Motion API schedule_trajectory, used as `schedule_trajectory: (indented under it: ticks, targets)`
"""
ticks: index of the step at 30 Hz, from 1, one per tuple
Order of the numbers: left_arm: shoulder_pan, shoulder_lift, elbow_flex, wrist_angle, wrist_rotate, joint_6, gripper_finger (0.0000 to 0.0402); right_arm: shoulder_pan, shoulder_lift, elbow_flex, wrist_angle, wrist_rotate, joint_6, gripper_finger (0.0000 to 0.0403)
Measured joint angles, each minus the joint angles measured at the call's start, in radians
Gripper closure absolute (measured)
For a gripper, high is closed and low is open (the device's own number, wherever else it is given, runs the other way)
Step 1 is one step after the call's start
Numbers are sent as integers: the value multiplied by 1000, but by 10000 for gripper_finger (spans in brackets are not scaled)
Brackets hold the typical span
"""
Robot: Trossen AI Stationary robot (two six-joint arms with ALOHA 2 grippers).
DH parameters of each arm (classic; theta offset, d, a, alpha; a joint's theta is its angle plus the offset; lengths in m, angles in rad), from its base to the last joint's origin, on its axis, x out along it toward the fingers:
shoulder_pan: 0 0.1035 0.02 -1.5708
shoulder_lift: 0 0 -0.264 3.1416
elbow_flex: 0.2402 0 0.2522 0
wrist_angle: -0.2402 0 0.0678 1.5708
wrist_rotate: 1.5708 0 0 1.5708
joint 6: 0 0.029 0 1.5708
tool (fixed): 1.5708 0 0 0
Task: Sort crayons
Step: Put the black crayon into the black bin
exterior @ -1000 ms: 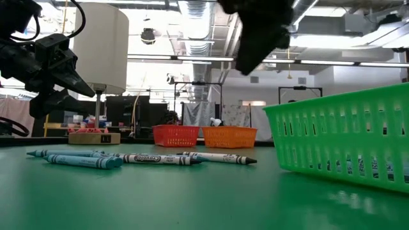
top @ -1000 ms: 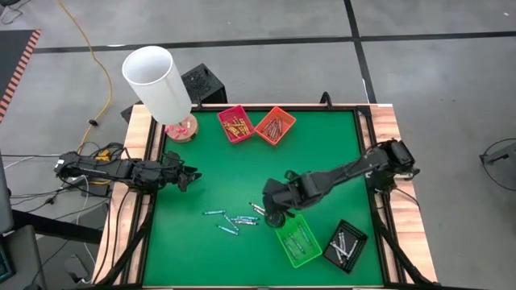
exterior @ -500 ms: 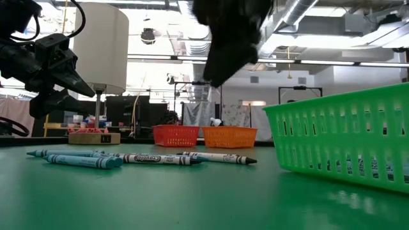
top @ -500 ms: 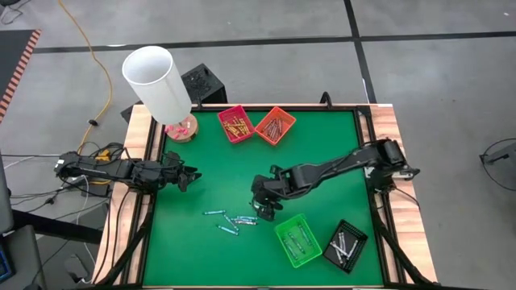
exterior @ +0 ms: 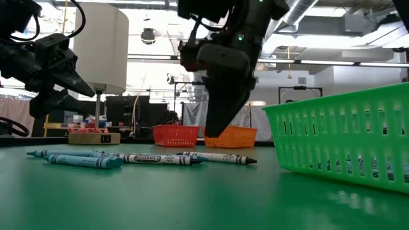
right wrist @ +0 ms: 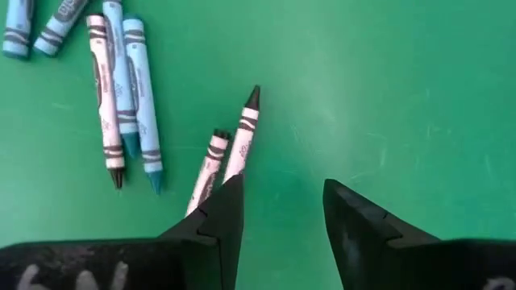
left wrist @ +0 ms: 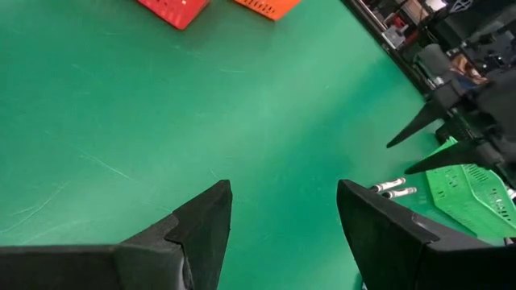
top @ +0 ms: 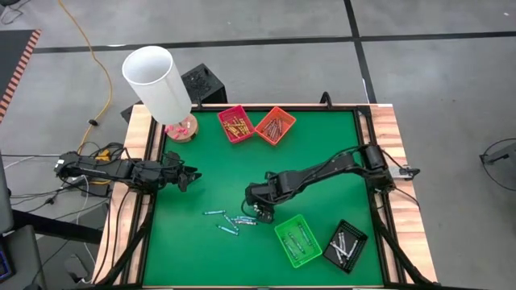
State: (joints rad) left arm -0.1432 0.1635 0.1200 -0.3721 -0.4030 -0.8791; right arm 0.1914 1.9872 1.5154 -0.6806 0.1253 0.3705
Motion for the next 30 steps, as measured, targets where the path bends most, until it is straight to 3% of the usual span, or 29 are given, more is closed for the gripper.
schedule_trajectory:
  ticks: [30]
  targets:
    - [0, 0, 0, 0, 0, 0, 186, -3, 65, 1, 21, -51, -30, 239]
